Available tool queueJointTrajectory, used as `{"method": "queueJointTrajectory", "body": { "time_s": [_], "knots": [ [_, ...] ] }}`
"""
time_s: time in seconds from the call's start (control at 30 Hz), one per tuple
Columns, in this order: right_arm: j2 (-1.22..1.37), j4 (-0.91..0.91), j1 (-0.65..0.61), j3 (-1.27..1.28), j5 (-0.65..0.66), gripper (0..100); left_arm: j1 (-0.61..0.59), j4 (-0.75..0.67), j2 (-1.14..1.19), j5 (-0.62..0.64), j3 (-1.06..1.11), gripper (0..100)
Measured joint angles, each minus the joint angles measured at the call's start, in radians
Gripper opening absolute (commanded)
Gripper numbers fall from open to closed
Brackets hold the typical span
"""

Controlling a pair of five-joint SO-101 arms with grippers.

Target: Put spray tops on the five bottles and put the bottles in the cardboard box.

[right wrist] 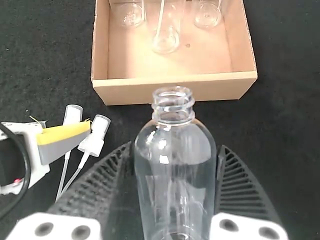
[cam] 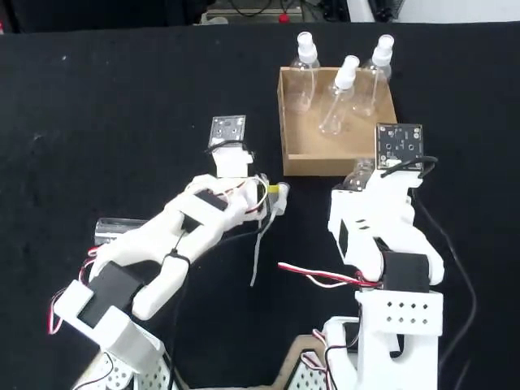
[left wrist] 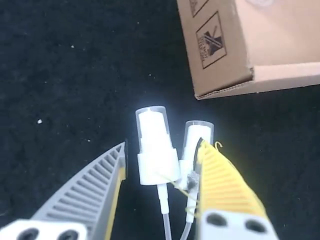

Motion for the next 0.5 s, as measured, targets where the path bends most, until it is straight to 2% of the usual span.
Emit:
{"method": "queueJointTrajectory", "body": {
  "time_s": [0.2,0.4,0.5],
  "knots": [
    [0.0,0.0,0.0,0.0,0.0,19.8,-0.031,0.226,0.023,-0.003,-0.089,22],
    [0.0,0.0,0.0,0.0,0.0,19.8,-0.054,0.351,0.025,-0.008,-0.138,22],
    [0.0,0.0,0.0,0.0,0.0,19.8,-0.054,0.41,0.025,-0.1,-0.167,22]
  ]
}}
